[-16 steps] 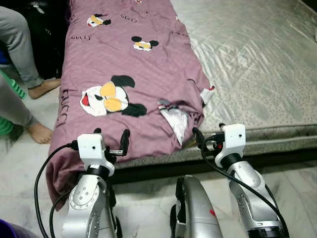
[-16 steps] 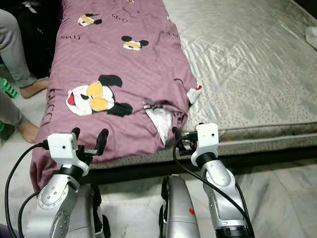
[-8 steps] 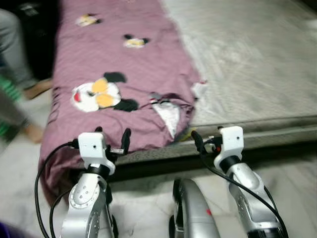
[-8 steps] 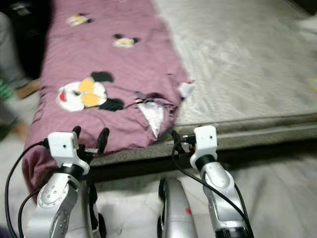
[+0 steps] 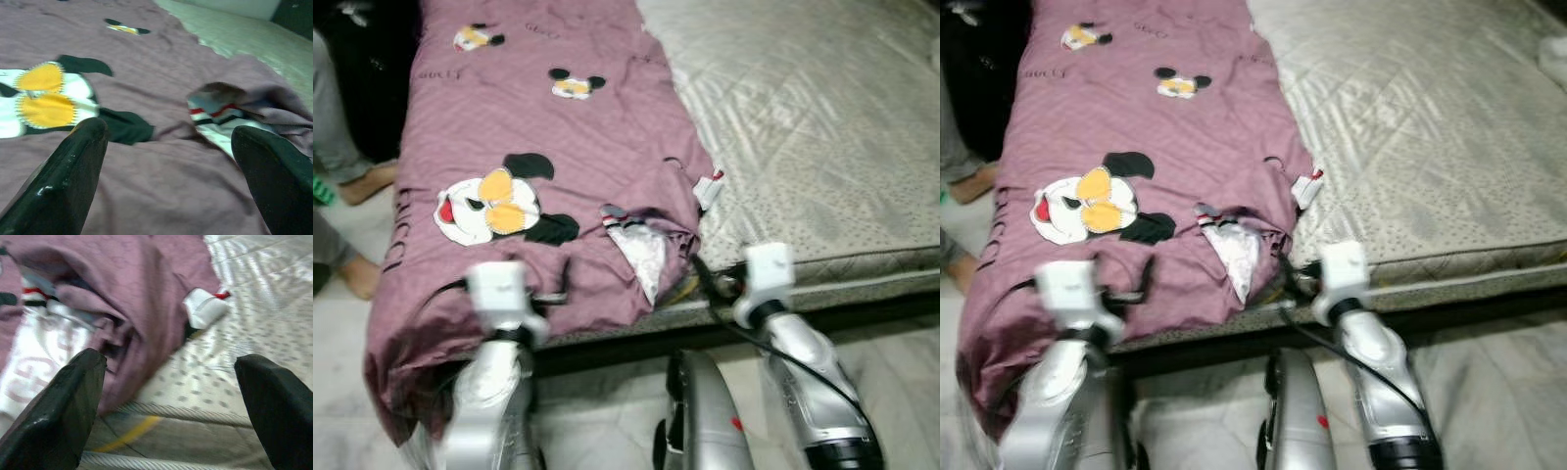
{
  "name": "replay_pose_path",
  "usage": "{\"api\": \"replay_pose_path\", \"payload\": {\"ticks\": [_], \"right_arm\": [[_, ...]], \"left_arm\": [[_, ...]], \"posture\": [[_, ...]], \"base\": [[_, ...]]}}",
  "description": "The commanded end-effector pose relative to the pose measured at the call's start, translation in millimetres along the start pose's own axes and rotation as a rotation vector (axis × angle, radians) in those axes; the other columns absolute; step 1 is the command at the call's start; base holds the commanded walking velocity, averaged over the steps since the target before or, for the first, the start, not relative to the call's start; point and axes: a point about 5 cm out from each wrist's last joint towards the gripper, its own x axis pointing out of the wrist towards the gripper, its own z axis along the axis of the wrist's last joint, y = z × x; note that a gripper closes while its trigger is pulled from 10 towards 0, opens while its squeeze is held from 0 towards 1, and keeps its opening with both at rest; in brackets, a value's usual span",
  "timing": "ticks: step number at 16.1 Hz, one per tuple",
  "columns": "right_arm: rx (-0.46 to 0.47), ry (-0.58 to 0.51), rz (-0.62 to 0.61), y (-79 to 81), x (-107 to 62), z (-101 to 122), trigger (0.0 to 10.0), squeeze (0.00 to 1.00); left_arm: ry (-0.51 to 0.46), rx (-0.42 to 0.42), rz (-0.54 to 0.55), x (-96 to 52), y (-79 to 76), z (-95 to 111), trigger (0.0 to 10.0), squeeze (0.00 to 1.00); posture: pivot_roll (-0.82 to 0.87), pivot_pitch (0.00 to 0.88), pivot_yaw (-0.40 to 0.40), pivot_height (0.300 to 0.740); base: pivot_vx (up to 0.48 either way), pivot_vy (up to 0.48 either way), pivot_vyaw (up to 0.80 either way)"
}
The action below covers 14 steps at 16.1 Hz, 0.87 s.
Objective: Clean up the room
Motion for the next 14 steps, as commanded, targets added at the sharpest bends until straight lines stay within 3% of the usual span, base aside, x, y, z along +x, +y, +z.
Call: {"api": "replay_pose_path", "payload": {"ticks": [1,4,6,9,13,14], "right_arm": [[0.002,0.002,0.018,5.3,-1.0,-2.9,10.0,0.0],[-0.007,0.013,0.039,6.7,1.1,-4.7,10.0,0.0],[-0.024,0.04,0.066,7.0,7.2,-7.9,10.0,0.0],[-0.068,0.053,0.074,9.7,25.3,-6.4,10.0,0.0],[-0.104,0.034,0.045,16.0,47.7,2.2,10.0,0.0],[-0.098,0.016,0.014,18.7,60.6,10.5,10.0,0.0]], "left_arm": [[0.031,0.015,0.043,-6.4,9.5,-5.6,10.0,0.0],[0.027,0.023,0.054,-6.6,10.5,-4.5,10.0,0.0],[0.019,0.05,0.054,-8.6,11.8,-1.8,10.0,0.0],[-0.003,0.146,0.053,-15.4,21.3,5.4,10.0,0.0],[-0.003,0.187,0.088,-30.2,28.5,9.4,10.0,0.0],[-0.001,0.193,0.109,-36.2,29.8,11.1,10.0,0.0]], "posture": [[-0.1,0.211,-0.055,0.545],[-0.09,0.218,-0.056,0.545],[-0.07,0.225,-0.058,0.545],[-0.03,0.238,-0.067,0.545],[0.02,0.258,-0.084,0.545],[0.05,0.266,-0.086,0.545]], "base": [[0.0,0.0,0.0],[0.0,0.0,0.66],[0.0,0.0,0.0],[0.0,0.0,0.0],[0.0,0.0,0.0],[0.0,0.0,0.0]]}}
